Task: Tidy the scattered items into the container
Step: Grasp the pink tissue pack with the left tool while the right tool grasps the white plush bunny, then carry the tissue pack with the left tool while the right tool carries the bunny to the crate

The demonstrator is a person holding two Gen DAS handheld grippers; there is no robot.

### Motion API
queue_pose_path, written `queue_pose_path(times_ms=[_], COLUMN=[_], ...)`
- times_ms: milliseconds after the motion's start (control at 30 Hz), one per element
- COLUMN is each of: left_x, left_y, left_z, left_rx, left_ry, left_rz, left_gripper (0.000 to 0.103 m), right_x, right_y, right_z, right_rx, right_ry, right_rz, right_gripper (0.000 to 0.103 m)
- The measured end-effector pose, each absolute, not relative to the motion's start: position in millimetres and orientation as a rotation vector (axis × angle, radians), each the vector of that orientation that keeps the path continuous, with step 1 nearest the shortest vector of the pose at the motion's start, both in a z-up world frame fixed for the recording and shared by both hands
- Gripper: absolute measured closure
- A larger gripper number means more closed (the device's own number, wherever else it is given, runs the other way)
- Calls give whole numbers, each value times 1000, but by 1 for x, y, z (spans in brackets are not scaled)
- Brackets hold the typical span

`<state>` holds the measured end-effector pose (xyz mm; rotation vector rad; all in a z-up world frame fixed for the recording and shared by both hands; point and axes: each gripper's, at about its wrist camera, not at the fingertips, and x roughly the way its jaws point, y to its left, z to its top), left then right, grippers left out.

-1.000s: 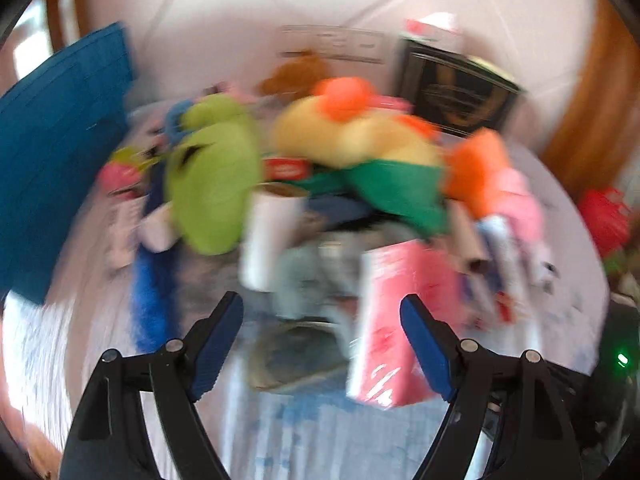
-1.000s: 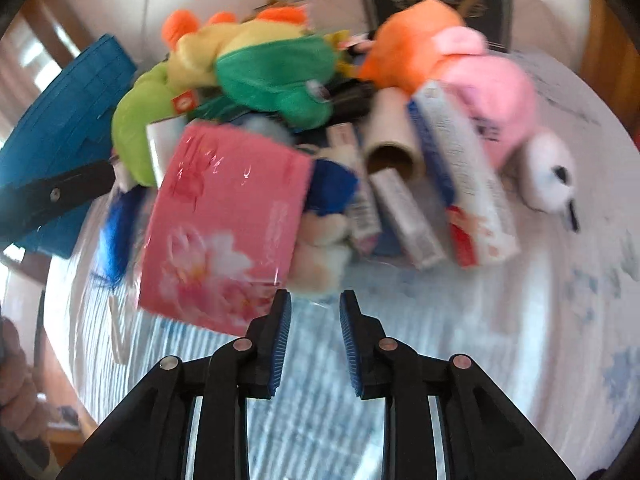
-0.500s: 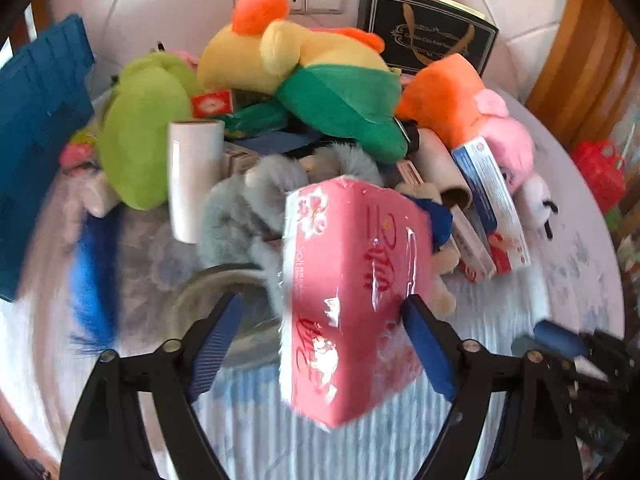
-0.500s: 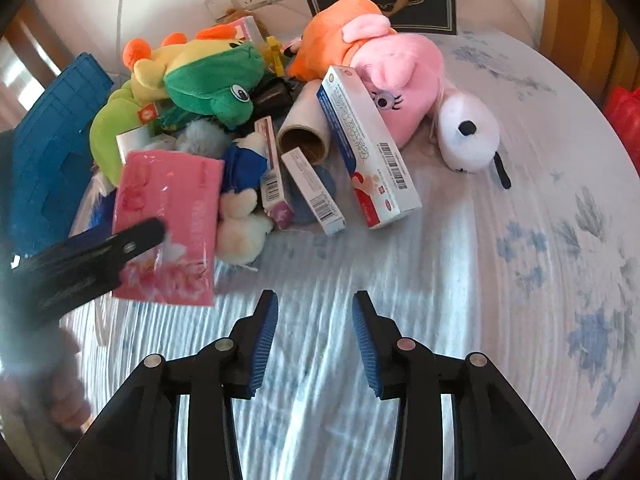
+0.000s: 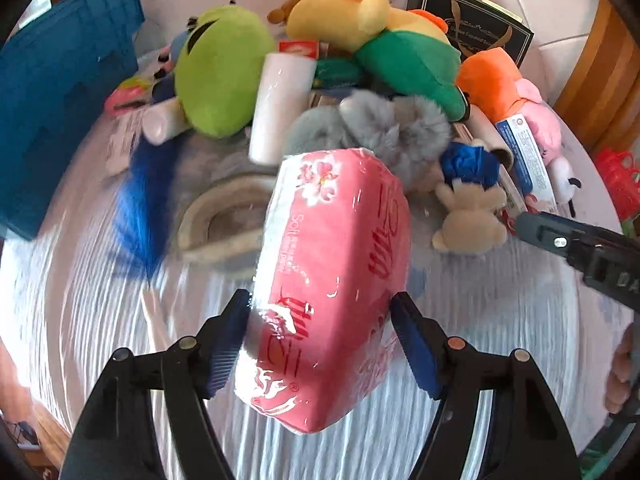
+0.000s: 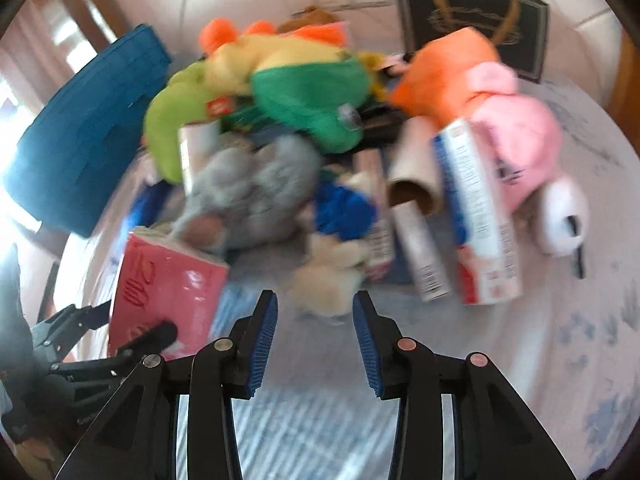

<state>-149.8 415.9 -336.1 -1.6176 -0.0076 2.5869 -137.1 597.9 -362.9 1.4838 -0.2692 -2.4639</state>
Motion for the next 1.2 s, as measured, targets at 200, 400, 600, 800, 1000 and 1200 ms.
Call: queue_pose_path(times_ms=[200,400,600,800,1000,1200], left_x=[-161,-179,-191,-193,-191,-186], left_y=[428,449,446,454,458,455], left_z=[-352,-356,-358,-360,-360,-356], left_rx=[-1625,-1582,-1580,-1576,-1563,-1563], left_ry=[-32,48,39,61,69,87], left_rz=[2580,2662,2668,2681,2676,2655], left_gripper=[32,49,49,48,48,49], right_x=[-131,-145,-169,-175,-174,-158], right_y=[596,597,583,579,583,574], right_z=[-375,-379,-393,-402,-406,-397], right_rx=[1553,1547,1595,1629,1640,1644], right_ry=[-273,-312,-276,-259,-291,-179], right_rz=[-2482,-2509,-2537,-2545,-2522,-2544], right_gripper=[64,64,64,61,61,66])
